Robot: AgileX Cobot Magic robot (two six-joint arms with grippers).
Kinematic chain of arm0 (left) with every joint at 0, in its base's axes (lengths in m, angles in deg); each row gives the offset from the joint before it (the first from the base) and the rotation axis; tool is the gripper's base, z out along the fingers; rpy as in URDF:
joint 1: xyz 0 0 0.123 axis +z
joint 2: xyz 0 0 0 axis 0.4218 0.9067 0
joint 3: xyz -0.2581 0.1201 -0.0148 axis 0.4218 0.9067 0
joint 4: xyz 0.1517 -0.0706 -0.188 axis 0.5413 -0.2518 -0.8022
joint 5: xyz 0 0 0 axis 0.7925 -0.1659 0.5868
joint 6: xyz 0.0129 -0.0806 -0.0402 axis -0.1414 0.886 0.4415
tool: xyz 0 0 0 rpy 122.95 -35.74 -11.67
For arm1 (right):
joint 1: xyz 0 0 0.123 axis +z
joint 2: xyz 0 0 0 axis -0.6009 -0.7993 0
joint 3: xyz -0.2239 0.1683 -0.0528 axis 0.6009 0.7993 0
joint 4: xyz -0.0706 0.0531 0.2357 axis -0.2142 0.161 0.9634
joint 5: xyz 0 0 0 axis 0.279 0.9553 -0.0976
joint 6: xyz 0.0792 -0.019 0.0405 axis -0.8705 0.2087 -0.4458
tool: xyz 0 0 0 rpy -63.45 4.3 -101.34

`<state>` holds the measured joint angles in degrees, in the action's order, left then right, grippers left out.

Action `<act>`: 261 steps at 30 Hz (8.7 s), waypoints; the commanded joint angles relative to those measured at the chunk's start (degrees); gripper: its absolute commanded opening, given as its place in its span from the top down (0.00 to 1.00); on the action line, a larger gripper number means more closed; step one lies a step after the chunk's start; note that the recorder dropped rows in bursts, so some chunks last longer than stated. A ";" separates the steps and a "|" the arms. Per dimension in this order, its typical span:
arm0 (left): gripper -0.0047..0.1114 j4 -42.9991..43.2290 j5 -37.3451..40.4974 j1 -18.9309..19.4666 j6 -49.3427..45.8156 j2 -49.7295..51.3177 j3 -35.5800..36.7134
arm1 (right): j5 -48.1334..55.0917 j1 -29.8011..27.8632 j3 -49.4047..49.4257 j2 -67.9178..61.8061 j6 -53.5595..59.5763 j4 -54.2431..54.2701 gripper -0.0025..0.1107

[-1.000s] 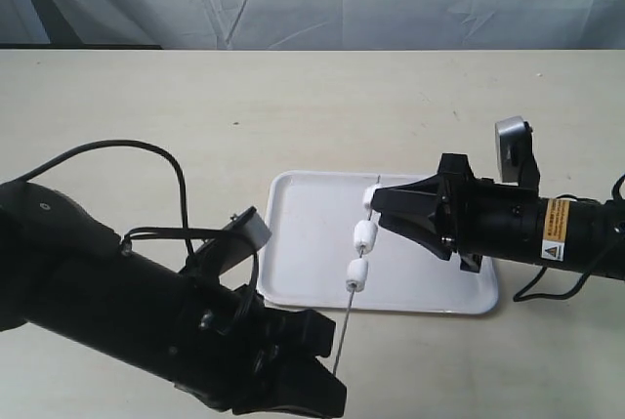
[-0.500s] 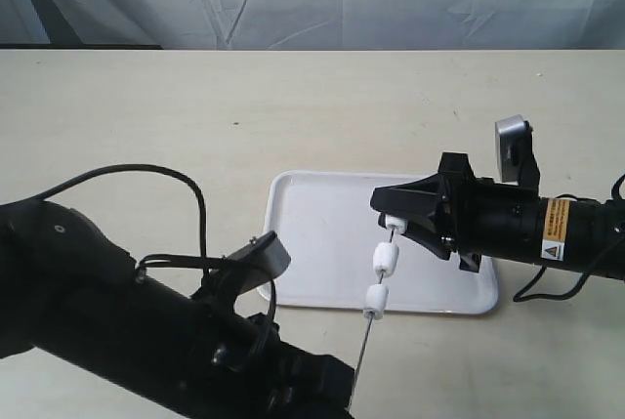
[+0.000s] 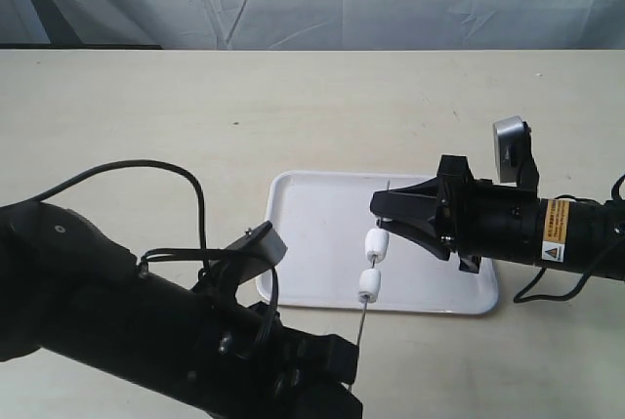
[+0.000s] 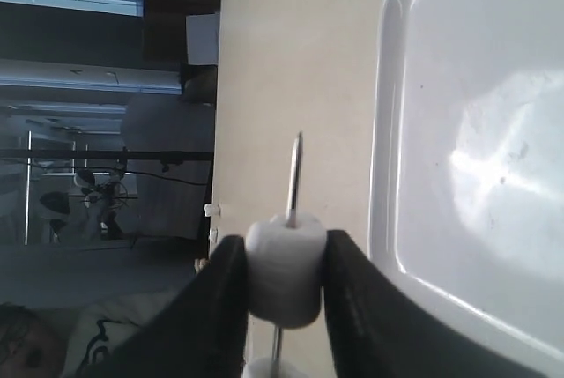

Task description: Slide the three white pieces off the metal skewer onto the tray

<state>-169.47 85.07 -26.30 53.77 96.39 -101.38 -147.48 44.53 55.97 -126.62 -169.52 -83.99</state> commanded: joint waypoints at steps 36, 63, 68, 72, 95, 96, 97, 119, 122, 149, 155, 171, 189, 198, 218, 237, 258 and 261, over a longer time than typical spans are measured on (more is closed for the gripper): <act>0.96 -2.66 -1.16 -7.70 4.58 -0.29 0.09 | 14.82 -0.09 -4.47 -0.10 1.17 -0.45 0.59; 0.96 3.51 -3.08 -7.59 11.96 -0.29 0.09 | 12.86 -0.20 -5.67 -0.10 -4.92 -1.74 0.47; 0.96 3.51 -3.82 -7.59 11.96 -0.29 0.09 | 15.06 -0.20 -7.56 -0.10 -4.92 -2.01 0.47; 0.96 3.61 -4.45 -7.59 11.96 -0.29 0.09 | 13.55 -0.20 -8.50 -0.10 -6.86 -4.03 0.47; 0.96 14.89 5.42 4.42 12.06 -0.29 -2.38 | 7.45 8.55 -8.39 -0.10 -12.86 -9.73 0.47; 0.96 14.81 5.81 4.42 12.06 -0.29 -2.66 | 7.45 9.26 -8.39 -0.10 -12.86 -8.95 0.47; 0.96 14.81 6.11 4.42 12.06 -0.29 -2.79 | 7.45 9.57 -8.39 -0.10 -12.86 -8.43 0.47; 0.96 16.96 8.36 10.74 14.60 -0.29 -2.91 | 4.73 9.78 -8.39 -0.10 -8.82 -9.49 0.62; 0.96 17.11 8.53 10.72 14.37 -0.29 -2.91 | 4.73 9.78 -8.39 -0.10 -8.93 -9.38 0.63; 0.96 16.59 10.19 9.40 11.58 -0.29 -2.91 | 7.27 9.78 -8.51 -0.10 -8.81 -9.70 0.70; 0.96 16.25 9.71 9.40 11.58 -0.29 -2.91 | 7.55 9.78 -8.51 -0.10 -7.96 -9.75 0.87; 0.96 14.27 14.72 1.92 13.31 -4.41 2.66 | 14.25 9.78 -12.14 -0.10 -6.85 -6.42 0.78; 0.96 14.73 4.14 2.55 17.57 -5.63 3.25 | 14.78 2.82 -17.01 -0.10 -17.51 -21.84 0.78; 0.96 16.66 4.56 5.02 18.48 -5.63 3.25 | 7.63 3.24 -17.01 -0.10 -20.98 -22.99 0.78; 0.96 16.74 7.52 5.02 16.55 -5.63 3.25 | 11.01 9.10 -17.01 -0.10 -19.86 -23.16 0.78; 0.96 16.01 9.22 4.90 14.06 -5.63 3.25 | 11.89 11.93 -17.14 -0.10 -15.47 -20.16 0.78; 0.96 16.01 9.29 4.90 12.94 -5.63 3.25 | 11.69 11.93 -17.14 -0.10 -15.65 -20.16 0.58; 0.96 15.85 9.45 4.90 12.94 -5.63 3.25 | 11.69 11.93 -17.14 -0.10 -15.78 -20.16 0.58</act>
<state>-152.87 94.03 -21.29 67.10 91.32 -98.20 -135.51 56.47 39.10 -126.65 -185.32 -103.94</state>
